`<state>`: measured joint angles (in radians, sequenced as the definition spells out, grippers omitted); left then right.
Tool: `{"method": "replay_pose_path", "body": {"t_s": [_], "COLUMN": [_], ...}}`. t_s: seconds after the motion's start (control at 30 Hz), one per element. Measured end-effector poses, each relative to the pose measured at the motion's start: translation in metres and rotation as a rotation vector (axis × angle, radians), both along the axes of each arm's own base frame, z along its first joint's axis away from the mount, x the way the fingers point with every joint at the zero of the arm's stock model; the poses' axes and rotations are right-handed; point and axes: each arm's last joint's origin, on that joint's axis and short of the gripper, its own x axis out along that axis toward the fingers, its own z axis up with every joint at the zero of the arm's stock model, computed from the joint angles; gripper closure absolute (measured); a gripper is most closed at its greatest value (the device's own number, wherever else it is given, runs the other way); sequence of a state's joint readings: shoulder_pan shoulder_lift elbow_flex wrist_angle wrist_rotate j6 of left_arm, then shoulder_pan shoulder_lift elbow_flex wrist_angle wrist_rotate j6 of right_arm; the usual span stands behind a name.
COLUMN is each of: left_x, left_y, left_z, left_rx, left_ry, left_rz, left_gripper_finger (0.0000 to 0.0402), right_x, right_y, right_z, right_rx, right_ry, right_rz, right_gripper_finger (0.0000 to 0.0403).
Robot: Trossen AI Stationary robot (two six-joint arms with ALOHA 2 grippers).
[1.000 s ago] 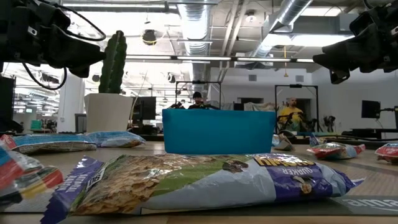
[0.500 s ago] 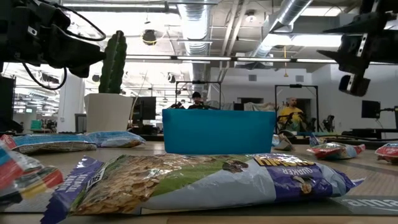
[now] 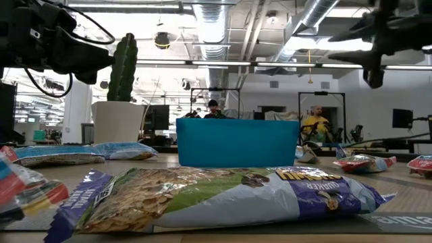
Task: Pick and place Granola Bars by type
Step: Put the yellow granola bar into the top transparent bin
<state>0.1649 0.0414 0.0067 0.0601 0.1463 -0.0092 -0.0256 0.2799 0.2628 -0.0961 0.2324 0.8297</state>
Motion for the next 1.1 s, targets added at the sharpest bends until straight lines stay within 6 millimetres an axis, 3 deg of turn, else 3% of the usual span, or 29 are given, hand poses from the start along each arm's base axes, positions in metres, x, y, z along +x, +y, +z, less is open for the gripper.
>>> {"method": "replay_pose_path", "body": {"t_s": [0.23, 0.47, 0.63, 0.87, 1.1], "left_x": [0.000, 0.000, 0.000, 0.000, 0.000], "left_y": [0.000, 0.000, 0.000, 0.000, 0.000], "left_z": [0.000, 0.000, 0.000, 0.000, 0.000], "left_rx": [0.009, 0.004, 0.001, 0.008, 0.006], "left_ry": [0.000, 0.000, 0.000, 0.001, 0.000], "left_rz": [0.000, 0.000, 0.001, 0.002, 0.003], "left_gripper_finger": [0.0276, 0.0276, 0.0276, 0.0276, 0.0276], "right_x": [0.034, 0.077, 0.099, 0.118, 0.133], "right_y": [-0.022, -0.053, -0.073, -0.103, -0.126], "right_z": [0.027, 0.040, 0.035, 0.008, -0.010], "right_rx": [-0.037, -0.011, -0.037, 0.034, 0.092], "right_ry": [0.367, 0.594, 0.745, 0.980, 1.093], "right_rz": [-0.163, -0.245, -0.259, -0.292, -0.320], "right_gripper_finger": [0.0281, 0.0270, 0.0257, 0.0248, 0.0250]}}
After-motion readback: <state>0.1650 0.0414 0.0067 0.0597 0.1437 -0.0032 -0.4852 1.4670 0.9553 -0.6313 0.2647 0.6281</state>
